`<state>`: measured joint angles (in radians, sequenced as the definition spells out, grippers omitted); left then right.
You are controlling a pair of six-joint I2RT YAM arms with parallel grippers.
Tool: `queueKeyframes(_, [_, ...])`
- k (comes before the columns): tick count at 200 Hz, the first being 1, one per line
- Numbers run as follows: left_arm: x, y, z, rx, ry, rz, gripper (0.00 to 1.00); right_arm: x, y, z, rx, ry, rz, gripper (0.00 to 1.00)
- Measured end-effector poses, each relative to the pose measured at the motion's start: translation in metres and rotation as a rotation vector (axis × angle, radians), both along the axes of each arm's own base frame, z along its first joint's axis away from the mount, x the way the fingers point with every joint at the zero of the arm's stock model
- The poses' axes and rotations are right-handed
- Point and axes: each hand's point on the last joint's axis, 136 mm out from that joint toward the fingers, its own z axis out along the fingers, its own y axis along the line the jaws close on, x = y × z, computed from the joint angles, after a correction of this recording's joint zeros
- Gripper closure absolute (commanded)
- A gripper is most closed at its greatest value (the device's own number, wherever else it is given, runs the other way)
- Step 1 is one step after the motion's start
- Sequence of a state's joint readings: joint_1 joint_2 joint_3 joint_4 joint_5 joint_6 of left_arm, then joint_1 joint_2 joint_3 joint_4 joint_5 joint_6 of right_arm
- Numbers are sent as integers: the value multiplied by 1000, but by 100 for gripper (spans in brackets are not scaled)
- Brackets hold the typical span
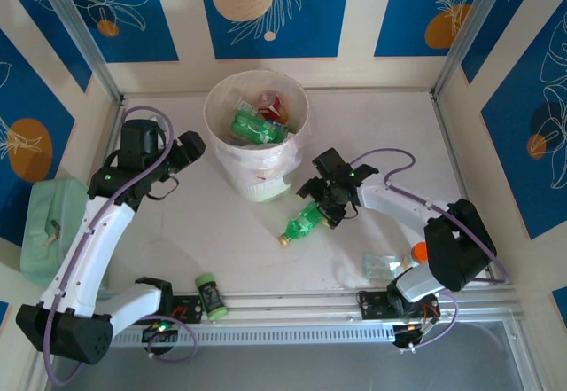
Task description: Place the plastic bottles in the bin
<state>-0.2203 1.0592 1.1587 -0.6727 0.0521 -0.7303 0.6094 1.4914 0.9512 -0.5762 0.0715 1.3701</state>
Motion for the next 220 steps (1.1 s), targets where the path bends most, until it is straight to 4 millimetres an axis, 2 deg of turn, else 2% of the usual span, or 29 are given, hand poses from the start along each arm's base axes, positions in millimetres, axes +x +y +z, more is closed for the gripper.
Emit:
queueKeyframes(49, [0,0,0,2,-1,-5,15,-3,0,-13,-10,19,-2,12])
queueKeyframes(90, [-1,-2,0,-3,0,-11,15,-3,-1,-33,-46,59,6,13])
queueKeyframes(114, [-1,-2,0,-4,0,-12,15,-5,-3,-44,-72,83,19,18])
queueKeyframes(133, [-1,-2,0,-5,1,-14,15,-6,-4,-49,-83,93,27,25])
queueKeyframes(174, [-1,-3,0,-8,1,-18,15,-3,-7,-50,-92,80,34,40])
queueKeyframes(199, [-1,-3,0,-9,1,-18,15,0,-12,-47,-100,66,31,44])
queueKeyframes(220, [-1,-3,0,-9,2,-18,16,1,-20,-34,-109,29,27,45])
